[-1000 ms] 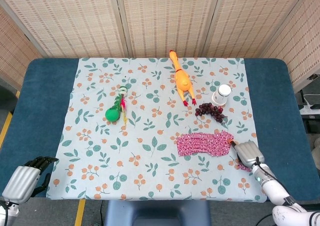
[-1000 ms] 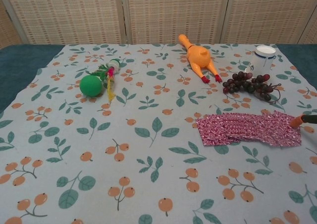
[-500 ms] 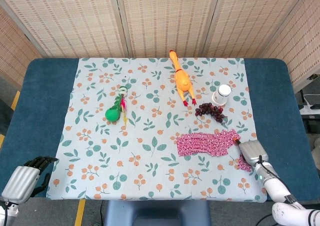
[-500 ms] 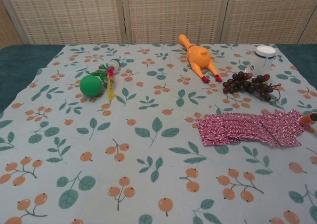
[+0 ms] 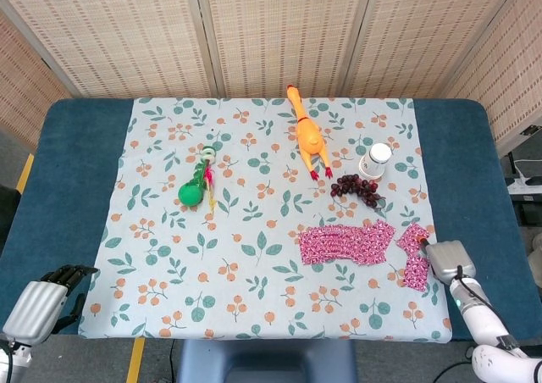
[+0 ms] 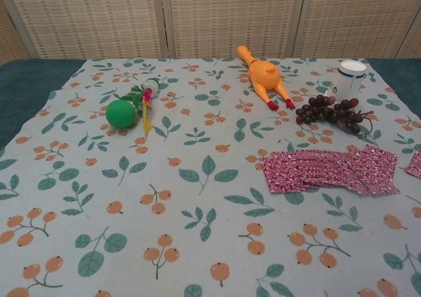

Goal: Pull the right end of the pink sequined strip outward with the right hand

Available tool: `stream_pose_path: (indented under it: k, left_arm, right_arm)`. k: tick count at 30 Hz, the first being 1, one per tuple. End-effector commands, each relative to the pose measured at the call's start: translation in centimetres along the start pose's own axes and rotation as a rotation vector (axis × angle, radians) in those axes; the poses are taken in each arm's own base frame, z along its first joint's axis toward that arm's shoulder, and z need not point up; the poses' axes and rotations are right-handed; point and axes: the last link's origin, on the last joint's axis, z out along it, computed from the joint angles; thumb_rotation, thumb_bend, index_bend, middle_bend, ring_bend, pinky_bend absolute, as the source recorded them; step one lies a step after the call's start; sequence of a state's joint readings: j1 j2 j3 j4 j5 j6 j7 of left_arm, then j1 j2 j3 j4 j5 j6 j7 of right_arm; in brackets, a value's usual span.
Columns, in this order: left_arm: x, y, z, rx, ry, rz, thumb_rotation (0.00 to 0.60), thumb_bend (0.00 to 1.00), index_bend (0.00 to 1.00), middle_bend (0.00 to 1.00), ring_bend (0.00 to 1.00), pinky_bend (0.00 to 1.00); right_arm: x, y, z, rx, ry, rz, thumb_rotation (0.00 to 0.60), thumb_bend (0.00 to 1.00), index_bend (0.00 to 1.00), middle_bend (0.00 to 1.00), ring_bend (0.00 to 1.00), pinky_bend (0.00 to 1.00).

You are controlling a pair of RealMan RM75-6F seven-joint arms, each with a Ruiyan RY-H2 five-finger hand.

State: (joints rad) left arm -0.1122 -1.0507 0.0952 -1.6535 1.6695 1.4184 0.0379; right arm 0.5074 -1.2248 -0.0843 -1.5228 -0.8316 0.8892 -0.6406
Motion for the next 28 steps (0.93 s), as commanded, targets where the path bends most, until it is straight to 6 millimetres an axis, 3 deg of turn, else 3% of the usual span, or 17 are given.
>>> stream_pose_path:
  k: [1,10,14,15,17,19,21,24,28]
  left_arm:
    - [0.0,0.0,0.0,0.000,-0.001,0.000,0.600,0.59,0.25,0.29,0.27,0.44]
    - [-0.1,0.0,0.0,0.000,-0.005,0.003,0.600,0.59,0.25,0.29,0.27,0.44]
    - [-0.1,0.0,0.0,0.001,-0.004,0.003,0.600,0.59,0.25,0.29,0.27,0.44]
    - [-0.1,0.0,0.0,0.002,-0.004,0.003,0.600,0.59,0.25,0.29,0.27,0.44]
    - [-0.1,0.0,0.1,0.002,-0.005,0.002,0.600,0.59,0.25,0.29,0.27,0.44]
    - [-0.2,0.0,0.1,0.002,-0.007,0.005,0.600,0.59,0.25,0.29,0.27,0.44]
    - [-0.2,0.1,0.1,0.000,-0.008,0.009,0.600,0.59,0.25,0.29,0.27,0.44]
    - [-0.2,0.1,0.0,-0.003,-0.005,0.012,0.600,0.59,0.25,0.29,0.27,0.44]
    - [-0.1,0.0,0.0,0.002,-0.003,0.012,0.600,0.59,0.25,0.29,0.27,0.44]
  right_arm:
    - [0.3,0.5,0.0,-0.025,0.006,0.005,0.600,0.88,0.14,0.69,0.64,0.77]
    - [1.2,1.0,-0.6,-0.049,0.041,0.045,0.600,0.88,0.14,0.69,0.64,0.77]
    - [2.8,-0.2,-2.6,0.027,0.210,0.144,0.600,0.85,0.13,0.69,0.61,0.76]
    - [3.1,-0.7,-3.2,0.061,0.276,0.179,0.600,0.81,0.12,0.66,0.55,0.75]
    - [3.8,-1.7,-4.4,0.170,0.445,0.249,0.600,0.73,0.12,0.48,0.38,0.72]
    - [3.9,-1.9,-5.3,0.270,0.649,0.311,0.600,0.59,0.12,0.26,0.16,0.62]
    - [3.1,-1.5,-5.4,0.276,0.760,0.322,0.600,0.41,0.10,0.13,0.04,0.47]
    - [2.2,-1.2,-5.2,0.248,0.801,0.334,0.600,0.23,0.03,0.00,0.00,0.33]
    - [2.0,-0.8,-5.1,0.244,0.783,0.346,0.600,0.20,0.00,0.00,0.00,0.32]
